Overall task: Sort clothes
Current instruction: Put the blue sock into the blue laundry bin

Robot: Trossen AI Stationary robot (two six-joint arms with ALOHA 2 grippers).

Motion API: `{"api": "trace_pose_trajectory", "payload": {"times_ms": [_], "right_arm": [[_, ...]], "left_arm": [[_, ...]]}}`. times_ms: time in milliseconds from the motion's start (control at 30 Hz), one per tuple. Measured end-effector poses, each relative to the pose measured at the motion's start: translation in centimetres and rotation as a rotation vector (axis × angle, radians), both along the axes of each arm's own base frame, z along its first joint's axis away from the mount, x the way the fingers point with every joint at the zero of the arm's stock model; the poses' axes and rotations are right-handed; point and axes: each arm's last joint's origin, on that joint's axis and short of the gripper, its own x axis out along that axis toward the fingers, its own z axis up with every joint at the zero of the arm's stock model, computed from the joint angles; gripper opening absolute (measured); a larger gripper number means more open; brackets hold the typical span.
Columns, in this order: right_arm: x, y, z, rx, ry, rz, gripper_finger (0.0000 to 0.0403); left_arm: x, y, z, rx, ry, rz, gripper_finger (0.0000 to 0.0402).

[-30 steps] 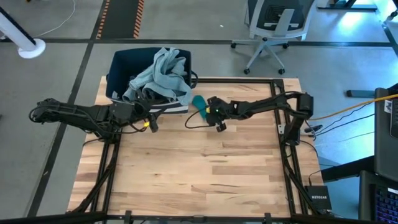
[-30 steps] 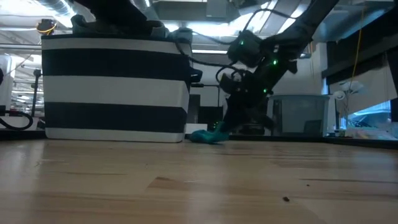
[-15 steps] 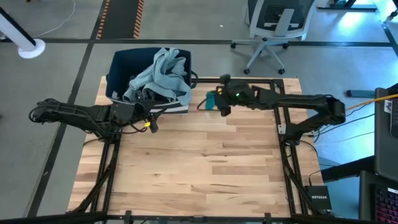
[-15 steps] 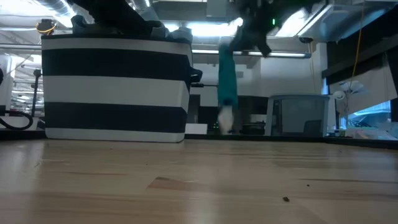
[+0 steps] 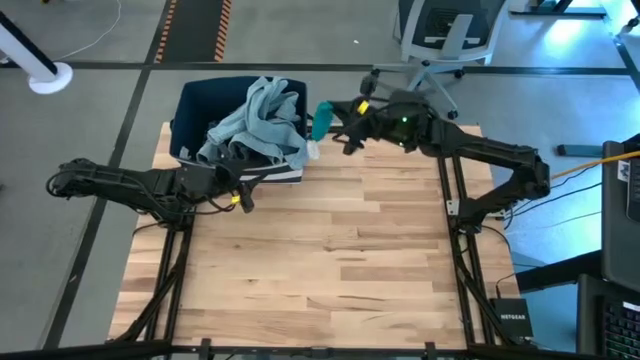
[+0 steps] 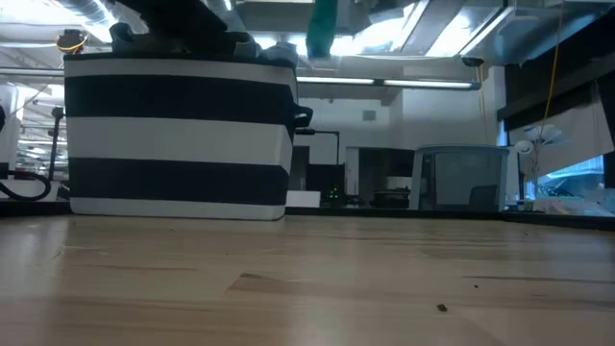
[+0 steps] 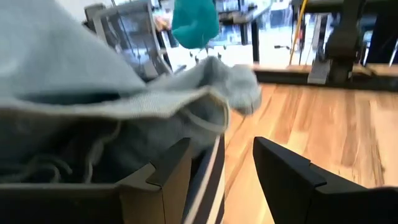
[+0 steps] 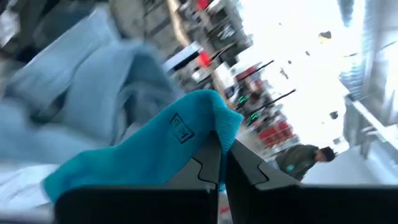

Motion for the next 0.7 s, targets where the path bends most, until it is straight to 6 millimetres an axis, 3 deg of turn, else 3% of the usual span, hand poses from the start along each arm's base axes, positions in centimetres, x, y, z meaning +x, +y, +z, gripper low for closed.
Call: {"api": "trace_pose_trajectory", "payload": {"times_ms": [333, 700], "right_arm": [[4.7, -0.7, 3.8, -0.048, -0.175, 0.15, 0.0017], [11.5, -2.2, 6.2, -0.128, -0.324, 0.253, 0.0018]], "left_arm": [[-0.4, 0.0, 3.5, 0.07, -0.236, -0.008, 0.0169], [-4.6, 0.4, 8.3, 0.128, -0.563, 0.019, 0.0169]]}}
